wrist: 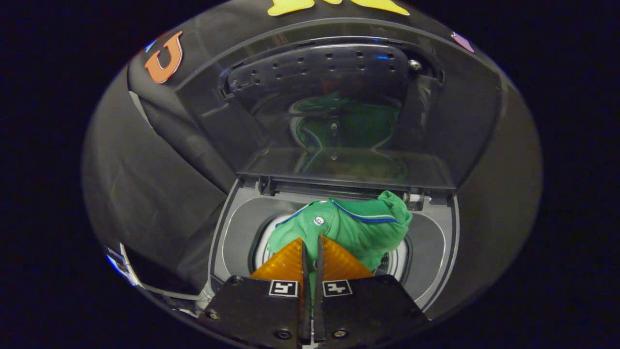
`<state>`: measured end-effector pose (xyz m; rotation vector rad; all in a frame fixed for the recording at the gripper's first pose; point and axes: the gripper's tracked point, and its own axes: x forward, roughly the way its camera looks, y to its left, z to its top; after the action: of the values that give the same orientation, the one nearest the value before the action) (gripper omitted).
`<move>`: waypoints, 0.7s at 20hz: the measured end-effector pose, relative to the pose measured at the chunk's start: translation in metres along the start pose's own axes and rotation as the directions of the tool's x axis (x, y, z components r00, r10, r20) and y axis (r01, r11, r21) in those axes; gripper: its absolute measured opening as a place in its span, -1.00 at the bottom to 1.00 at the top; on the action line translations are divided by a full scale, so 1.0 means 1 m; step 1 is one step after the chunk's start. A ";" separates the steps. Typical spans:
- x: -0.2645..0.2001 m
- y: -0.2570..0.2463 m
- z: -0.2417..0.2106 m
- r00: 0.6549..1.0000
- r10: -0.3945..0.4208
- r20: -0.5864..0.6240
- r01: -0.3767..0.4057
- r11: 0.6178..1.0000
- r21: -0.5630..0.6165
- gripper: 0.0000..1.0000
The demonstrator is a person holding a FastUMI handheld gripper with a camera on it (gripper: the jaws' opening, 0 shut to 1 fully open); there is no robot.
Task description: Put the clothes into the washing machine and then close the washing machine lid.
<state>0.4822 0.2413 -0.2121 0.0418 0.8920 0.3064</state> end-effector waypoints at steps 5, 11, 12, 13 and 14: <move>0.004 -0.013 -0.007 0.997 -0.055 -0.053 0.054 0.998 -0.028 0.88; -0.040 0.012 0.024 0.998 0.022 0.054 -0.015 0.992 -0.127 0.81; -0.049 0.017 0.032 0.996 0.037 0.078 -0.026 0.990 -0.137 0.81; -0.059 0.021 0.041 0.993 0.050 0.105 -0.034 0.989 -0.146 0.81; -0.068 0.026 0.050 0.990 0.065 0.129 -0.044 0.987 -0.156 0.81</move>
<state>0.4739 0.2515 -0.1246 -0.0546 0.7331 0.4179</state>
